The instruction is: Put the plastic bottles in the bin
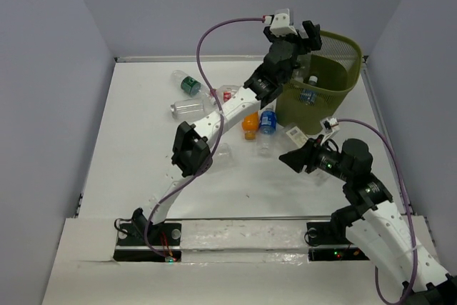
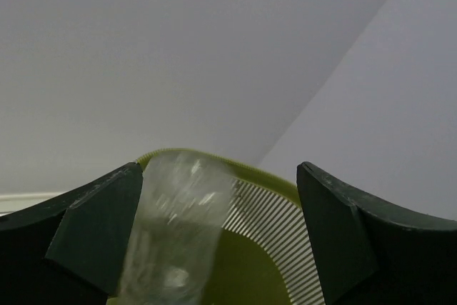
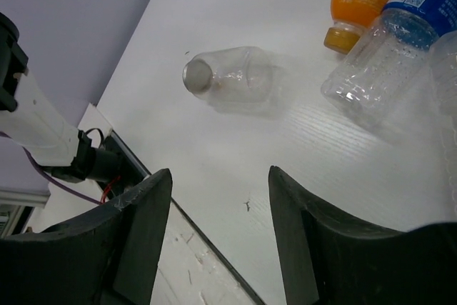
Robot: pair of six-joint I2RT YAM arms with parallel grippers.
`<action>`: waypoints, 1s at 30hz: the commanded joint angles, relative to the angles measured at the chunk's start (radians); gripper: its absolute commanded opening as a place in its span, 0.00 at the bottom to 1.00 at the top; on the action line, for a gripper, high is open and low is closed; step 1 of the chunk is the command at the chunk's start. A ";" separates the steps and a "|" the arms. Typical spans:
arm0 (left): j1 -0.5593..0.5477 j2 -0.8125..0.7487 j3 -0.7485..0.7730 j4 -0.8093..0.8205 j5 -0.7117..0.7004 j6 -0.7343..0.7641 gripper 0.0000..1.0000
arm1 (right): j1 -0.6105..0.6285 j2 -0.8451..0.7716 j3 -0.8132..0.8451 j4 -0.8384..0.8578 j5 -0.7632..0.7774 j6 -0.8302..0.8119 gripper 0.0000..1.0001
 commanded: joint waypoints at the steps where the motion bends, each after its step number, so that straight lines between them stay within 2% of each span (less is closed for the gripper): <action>1: -0.011 -0.095 -0.016 0.101 0.036 0.063 0.99 | 0.011 0.029 0.026 0.025 -0.004 -0.032 0.65; 2: -0.011 -0.133 -0.023 0.074 0.036 0.104 0.99 | 0.011 0.051 0.039 0.029 -0.003 -0.036 0.70; 5: -0.008 -0.217 -0.091 0.002 0.017 0.196 0.99 | 0.034 0.097 0.057 0.056 0.003 -0.058 0.77; 6: -0.010 -0.292 -0.120 -0.020 0.004 0.216 0.99 | 0.034 0.109 0.069 0.062 0.008 -0.064 0.77; 8: -0.010 -0.381 -0.258 -0.055 -0.071 0.244 0.99 | 0.057 0.132 0.079 0.098 0.023 -0.066 0.79; 9: -0.004 -0.479 -0.314 -0.090 -0.100 0.241 0.99 | 0.079 0.157 0.082 0.115 0.029 -0.062 0.79; 11: 0.009 -0.584 -0.526 -0.127 -0.183 0.185 0.99 | 0.109 0.192 0.088 0.166 0.048 -0.062 0.80; 12: 0.040 -0.694 -0.600 -0.170 -0.187 0.081 0.99 | 0.144 0.232 0.091 0.171 0.055 -0.064 0.80; 13: 0.062 -0.752 -0.764 -0.189 -0.169 0.019 0.99 | 0.164 0.253 0.103 0.213 0.071 -0.066 0.80; 14: 0.090 -0.856 -0.854 -0.213 -0.151 -0.044 0.99 | 0.185 0.273 0.108 0.221 0.081 -0.070 0.80; 15: 0.161 -0.898 -0.931 -0.221 -0.126 -0.105 0.99 | 0.207 0.295 0.115 0.229 0.097 -0.082 0.80; 16: 0.206 -0.938 -1.070 -0.227 -0.061 -0.210 0.99 | 0.249 0.333 0.131 0.235 0.127 -0.088 0.80; 17: 0.252 -0.967 -1.127 -0.235 -0.028 -0.257 0.99 | 0.268 0.350 0.138 0.235 0.140 -0.096 0.80; 19: 0.341 -1.014 -1.201 -0.266 0.041 -0.320 0.99 | 0.300 0.390 0.157 0.237 0.154 -0.113 0.79; 20: 0.423 -1.017 -1.246 -0.281 0.096 -0.355 0.99 | 0.326 0.432 0.178 0.234 0.161 -0.130 0.79; 22: 0.505 -1.005 -1.267 -0.296 0.134 -0.386 0.99 | 0.362 0.508 0.207 0.223 0.172 -0.164 0.79; 26: 0.538 -1.006 -1.304 -0.293 0.153 -0.408 0.99 | 0.400 0.678 0.361 0.104 0.206 -0.289 0.80; 27: 0.539 -1.006 -1.320 -0.293 0.156 -0.406 0.99 | 0.400 0.678 0.390 0.093 0.206 -0.323 0.80; 30: 0.538 -1.086 -1.382 -0.275 0.161 -0.396 0.99 | 0.400 0.836 0.490 0.043 0.158 -0.469 0.79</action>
